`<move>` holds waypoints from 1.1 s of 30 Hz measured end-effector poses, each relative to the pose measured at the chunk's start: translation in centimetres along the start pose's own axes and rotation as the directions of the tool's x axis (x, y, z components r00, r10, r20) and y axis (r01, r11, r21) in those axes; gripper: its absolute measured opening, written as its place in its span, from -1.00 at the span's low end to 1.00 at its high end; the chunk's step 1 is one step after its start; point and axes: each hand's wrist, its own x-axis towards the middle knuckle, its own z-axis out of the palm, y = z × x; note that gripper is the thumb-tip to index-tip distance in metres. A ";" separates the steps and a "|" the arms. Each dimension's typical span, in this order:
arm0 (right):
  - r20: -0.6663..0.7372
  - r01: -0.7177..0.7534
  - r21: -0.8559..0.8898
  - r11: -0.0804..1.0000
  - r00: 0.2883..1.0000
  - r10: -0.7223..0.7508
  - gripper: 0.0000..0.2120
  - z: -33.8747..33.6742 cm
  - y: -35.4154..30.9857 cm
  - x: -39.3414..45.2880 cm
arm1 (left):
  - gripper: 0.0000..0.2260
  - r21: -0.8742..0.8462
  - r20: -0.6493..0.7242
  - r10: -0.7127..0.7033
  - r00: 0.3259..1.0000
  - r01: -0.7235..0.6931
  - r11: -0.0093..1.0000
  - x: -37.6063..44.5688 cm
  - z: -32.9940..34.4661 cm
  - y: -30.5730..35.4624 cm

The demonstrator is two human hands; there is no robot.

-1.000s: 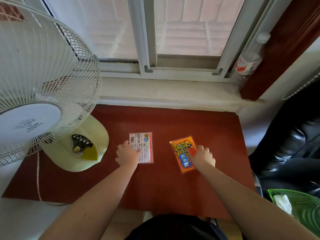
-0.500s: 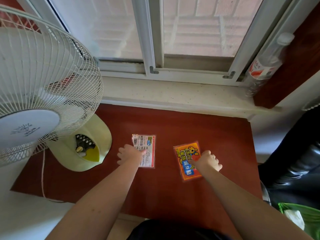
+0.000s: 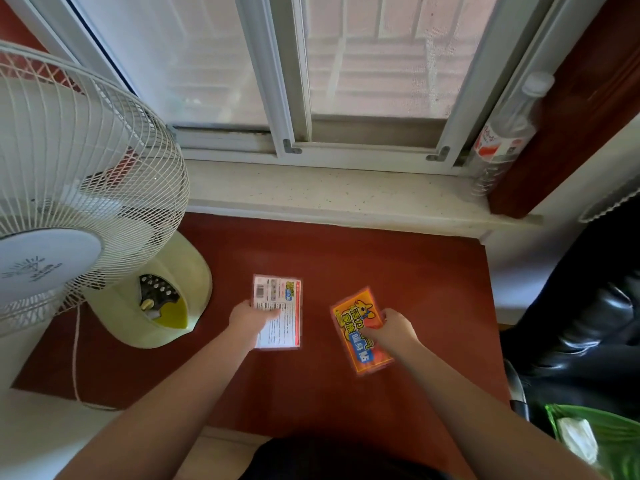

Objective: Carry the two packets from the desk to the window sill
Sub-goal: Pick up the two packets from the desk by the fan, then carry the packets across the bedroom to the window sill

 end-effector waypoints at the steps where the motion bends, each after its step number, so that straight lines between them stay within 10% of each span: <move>1: 0.027 0.016 0.053 0.998 0.999 -0.017 -0.69 0.0 0.2 0.0 | -0.72 -0.048 0.069 -0.024 0.997 0.027 0.998 -0.6 -0.2 -0.3; 10: 0.140 -0.088 0.616 0.783 0.990 0.001 -0.90 -0.1 -0.7 -1.5 | -0.82 -0.221 0.314 0.019 0.949 0.054 0.974 -4.5 -2.1 -1.5; 33: 0.138 -0.099 0.838 0.537 0.990 -0.033 -0.71 5.8 -5.0 -13.0 | -0.87 -0.174 0.525 0.311 0.792 -0.258 0.950 -7.3 -10.4 -1.0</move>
